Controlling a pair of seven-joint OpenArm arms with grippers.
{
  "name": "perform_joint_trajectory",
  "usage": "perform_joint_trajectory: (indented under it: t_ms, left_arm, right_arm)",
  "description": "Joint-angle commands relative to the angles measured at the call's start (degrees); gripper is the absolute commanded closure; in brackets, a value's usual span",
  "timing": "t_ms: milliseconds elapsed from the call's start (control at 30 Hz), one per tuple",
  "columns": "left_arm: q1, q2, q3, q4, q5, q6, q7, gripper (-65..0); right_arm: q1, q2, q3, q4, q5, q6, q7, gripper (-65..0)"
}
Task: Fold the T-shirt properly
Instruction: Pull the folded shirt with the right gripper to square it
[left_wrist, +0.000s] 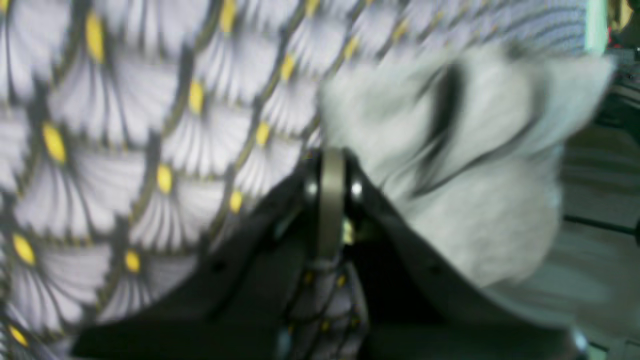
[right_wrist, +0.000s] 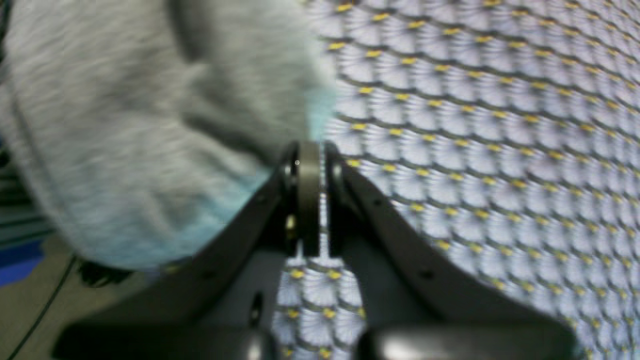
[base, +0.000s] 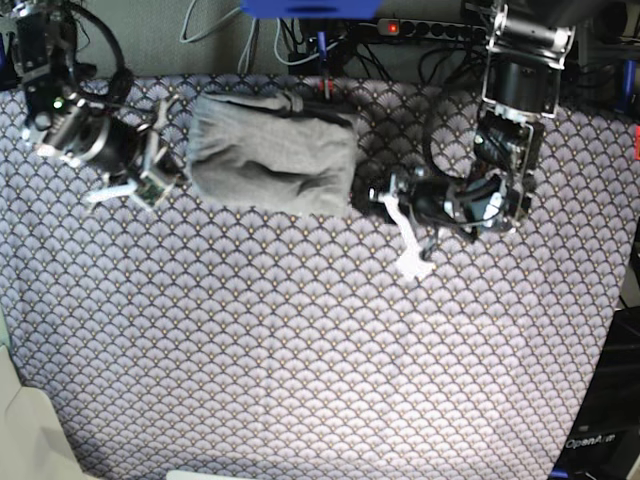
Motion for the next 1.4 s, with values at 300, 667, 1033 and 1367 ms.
perform_joint_trajectory:
  t_ms: [300,667,1033,1367]
  left_arm:
    - [-1.19,5.28,-0.16,1.10,5.88,3.82,-0.55,0.0]
    - [-2.16,10.38,-0.69,0.66,14.76,3.82,-0.63,0.0]
    - [-7.87,13.11,-0.69,-4.97,17.31,3.99,-10.48,0.0]
    - [-17.89,9.86,-1.65,-9.54,11.68,4.26,-4.94,0.0]
  right_arm:
    - [-6.31,-0.80,4.10,-3.73,0.41,0.21,4.04,0.0]
    - [-7.63,-3.26,-1.35,-9.27,0.41,0.21,8.17,0.0]
    - [-7.63,-8.01,-9.97,-9.27,0.41,0.21,7.64,0.0]
    - [-7.54,-9.68,-13.04,-9.18,0.41,0.21,7.47,0.0]
